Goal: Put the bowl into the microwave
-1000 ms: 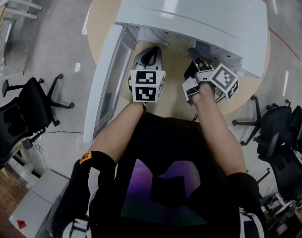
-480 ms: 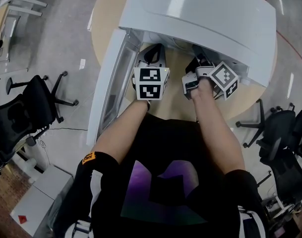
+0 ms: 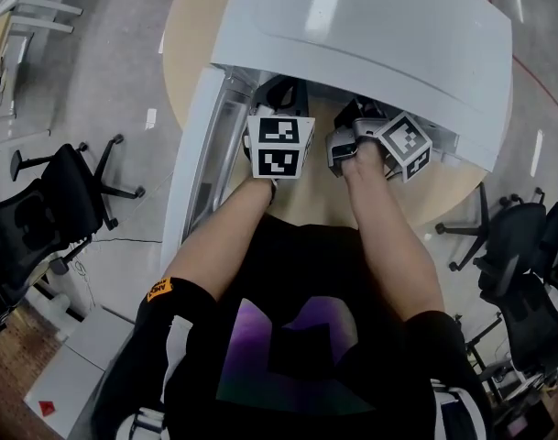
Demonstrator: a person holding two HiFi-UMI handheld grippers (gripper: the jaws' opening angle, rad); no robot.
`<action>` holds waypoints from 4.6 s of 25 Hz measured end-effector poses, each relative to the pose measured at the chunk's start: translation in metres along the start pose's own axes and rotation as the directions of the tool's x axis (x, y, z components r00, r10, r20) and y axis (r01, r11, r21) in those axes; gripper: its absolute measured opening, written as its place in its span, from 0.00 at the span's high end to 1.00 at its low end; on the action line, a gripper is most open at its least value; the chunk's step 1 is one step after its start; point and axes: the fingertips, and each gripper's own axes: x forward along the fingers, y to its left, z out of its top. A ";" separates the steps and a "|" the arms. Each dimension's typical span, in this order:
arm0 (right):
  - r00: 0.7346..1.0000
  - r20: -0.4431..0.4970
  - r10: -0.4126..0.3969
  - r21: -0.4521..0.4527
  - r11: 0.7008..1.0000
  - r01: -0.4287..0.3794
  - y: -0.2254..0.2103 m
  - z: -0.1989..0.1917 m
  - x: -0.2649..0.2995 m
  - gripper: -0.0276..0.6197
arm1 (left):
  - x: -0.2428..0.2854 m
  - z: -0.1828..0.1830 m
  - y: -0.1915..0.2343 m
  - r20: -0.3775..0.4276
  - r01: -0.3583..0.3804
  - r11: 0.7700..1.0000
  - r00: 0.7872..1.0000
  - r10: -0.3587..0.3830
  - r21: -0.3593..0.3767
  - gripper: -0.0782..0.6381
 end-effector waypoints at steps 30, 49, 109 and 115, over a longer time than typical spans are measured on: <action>0.997 0.067 0.026 -0.082 0.996 -0.021 0.015 -0.004 -0.016 0.87 | -0.022 0.000 -0.003 0.031 0.056 0.998 0.998 -0.056 -0.027 0.82; 0.999 -0.009 0.046 -0.505 0.862 -0.044 0.046 -0.024 -0.083 0.87 | -0.066 -0.003 -0.040 0.070 0.150 0.988 0.987 -0.148 -0.027 0.82; 0.979 -0.199 0.043 -0.918 0.341 -0.202 -0.003 0.030 -0.298 0.87 | -0.169 -0.029 -0.285 0.124 0.234 0.965 0.961 -0.249 0.123 0.82; 0.980 -0.193 0.048 -0.921 0.335 -0.198 -0.004 0.026 -0.304 0.87 | -0.172 -0.025 -0.295 0.130 0.257 0.952 0.951 -0.280 0.169 0.82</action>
